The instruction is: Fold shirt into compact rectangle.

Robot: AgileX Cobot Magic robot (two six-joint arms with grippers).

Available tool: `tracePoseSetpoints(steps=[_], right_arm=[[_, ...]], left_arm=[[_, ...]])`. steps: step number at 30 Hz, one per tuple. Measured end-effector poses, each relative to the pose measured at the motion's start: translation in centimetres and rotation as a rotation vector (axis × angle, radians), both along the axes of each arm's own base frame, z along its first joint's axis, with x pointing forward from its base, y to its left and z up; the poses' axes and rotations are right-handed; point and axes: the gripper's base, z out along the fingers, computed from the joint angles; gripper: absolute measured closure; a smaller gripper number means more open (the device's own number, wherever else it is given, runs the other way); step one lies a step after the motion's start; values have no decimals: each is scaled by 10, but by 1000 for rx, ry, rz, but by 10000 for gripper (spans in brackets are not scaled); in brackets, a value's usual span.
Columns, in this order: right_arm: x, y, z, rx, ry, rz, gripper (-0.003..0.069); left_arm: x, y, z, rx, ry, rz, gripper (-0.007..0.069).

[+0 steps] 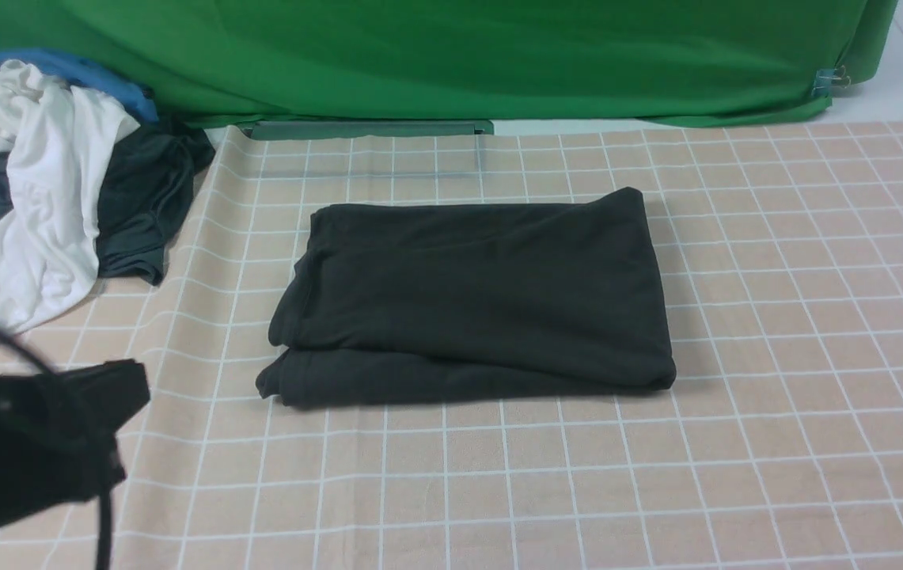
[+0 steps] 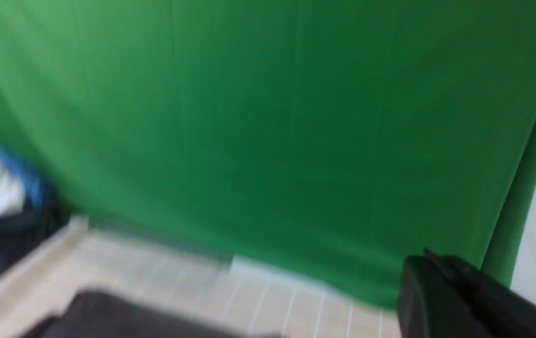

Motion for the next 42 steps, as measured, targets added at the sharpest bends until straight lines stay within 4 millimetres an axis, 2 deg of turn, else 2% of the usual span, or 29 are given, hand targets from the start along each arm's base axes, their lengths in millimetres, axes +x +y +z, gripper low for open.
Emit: tracePoseSetpoints(steps=[1,3,5,8,12,25,38,42], right_arm=[[-11,-3,-1,18,-79,-4,624],[-36,-9,-21,54,-229,-12,624],[-47,-12,-28,69,-294,-15,624],[-80,-20,-46,111,-492,-24,624],[-97,-24,-56,115,-564,-29,616],[-97,-24,-59,107,-541,-28,523],[-97,-24,-60,106,-537,-28,505],[-97,-24,-60,106,-537,-28,496]], left_arm=[[-4,2,-3,-15,-35,12,606],[-11,6,-5,-41,-117,39,606],[-13,7,-6,-50,-144,49,606],[-14,9,-5,-69,-202,72,606],[-13,10,-4,-78,-220,82,606],[-13,11,-5,-44,-236,83,605],[-13,11,-5,-38,-238,82,605],[-16,13,-3,34,-285,72,605]])
